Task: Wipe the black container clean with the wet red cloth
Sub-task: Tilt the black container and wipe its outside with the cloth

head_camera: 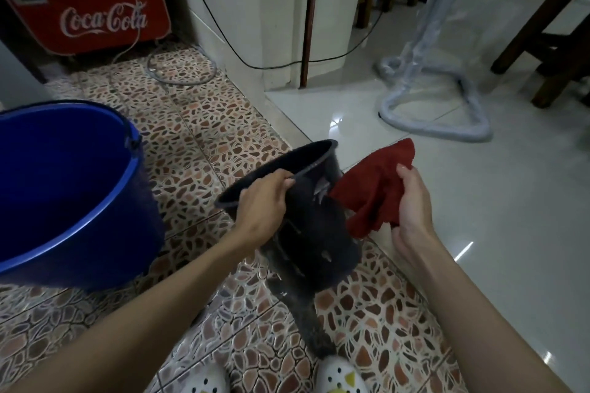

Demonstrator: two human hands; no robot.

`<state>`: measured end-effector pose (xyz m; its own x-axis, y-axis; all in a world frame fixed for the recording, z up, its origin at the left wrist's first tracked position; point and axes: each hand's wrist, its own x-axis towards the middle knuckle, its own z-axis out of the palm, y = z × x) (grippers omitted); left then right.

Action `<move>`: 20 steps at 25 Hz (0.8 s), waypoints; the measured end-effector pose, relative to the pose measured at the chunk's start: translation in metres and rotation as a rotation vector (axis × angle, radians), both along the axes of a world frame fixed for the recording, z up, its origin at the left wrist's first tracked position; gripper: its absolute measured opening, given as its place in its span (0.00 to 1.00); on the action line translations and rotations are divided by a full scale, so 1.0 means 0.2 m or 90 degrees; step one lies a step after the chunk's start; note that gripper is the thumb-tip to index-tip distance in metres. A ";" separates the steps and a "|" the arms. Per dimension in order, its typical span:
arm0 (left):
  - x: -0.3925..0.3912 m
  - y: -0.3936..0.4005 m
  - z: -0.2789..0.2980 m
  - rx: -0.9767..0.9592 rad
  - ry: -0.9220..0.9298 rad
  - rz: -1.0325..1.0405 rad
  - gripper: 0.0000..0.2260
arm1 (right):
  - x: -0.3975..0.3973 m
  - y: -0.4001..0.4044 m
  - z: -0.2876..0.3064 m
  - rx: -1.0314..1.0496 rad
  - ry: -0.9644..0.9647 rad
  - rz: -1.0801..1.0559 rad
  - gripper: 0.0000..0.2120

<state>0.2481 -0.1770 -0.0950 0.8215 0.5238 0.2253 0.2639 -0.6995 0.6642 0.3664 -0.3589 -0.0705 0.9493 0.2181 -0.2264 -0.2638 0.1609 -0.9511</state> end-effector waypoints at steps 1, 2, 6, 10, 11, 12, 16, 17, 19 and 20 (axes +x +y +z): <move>-0.02 0.01 -0.01 -0.054 0.002 0.052 0.10 | -0.01 0.03 0.01 -0.004 -0.031 0.012 0.08; -0.05 0.02 -0.04 -0.107 0.009 0.098 0.09 | -0.03 0.07 0.00 -0.015 -0.052 0.028 0.07; -0.23 0.02 -0.13 -0.362 -0.002 0.182 0.10 | -0.13 0.19 -0.08 -0.109 -0.143 0.103 0.11; -0.29 -0.01 -0.11 -0.490 -0.049 0.126 0.10 | -0.22 0.30 -0.18 -0.281 -0.354 0.159 0.16; -0.29 -0.02 -0.11 -0.502 -0.045 0.099 0.10 | -0.24 0.33 -0.21 -0.323 -0.407 0.189 0.17; -0.29 -0.02 -0.11 -0.509 -0.045 0.078 0.11 | -0.26 0.36 -0.26 -0.367 -0.448 0.232 0.18; -0.33 -0.01 -0.17 -0.546 -0.067 0.053 0.14 | -0.34 0.45 -0.41 -0.478 -0.586 0.288 0.19; -0.35 0.00 -0.18 -0.570 -0.065 0.046 0.14 | -0.35 0.47 -0.44 -0.478 -0.618 0.283 0.18; -0.37 0.01 -0.20 -0.601 -0.061 0.036 0.15 | -0.38 0.47 -0.47 -0.468 -0.630 0.322 0.19; -0.37 0.01 -0.21 -0.611 -0.065 0.035 0.16 | -0.39 0.47 -0.48 -0.465 -0.623 0.349 0.20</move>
<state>0.1739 -0.1744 -0.1364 0.7907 0.5590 -0.2495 0.1897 0.1638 0.9681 0.2881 -0.2648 -0.1664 0.6161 0.7420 0.2644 0.7045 -0.3690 -0.6062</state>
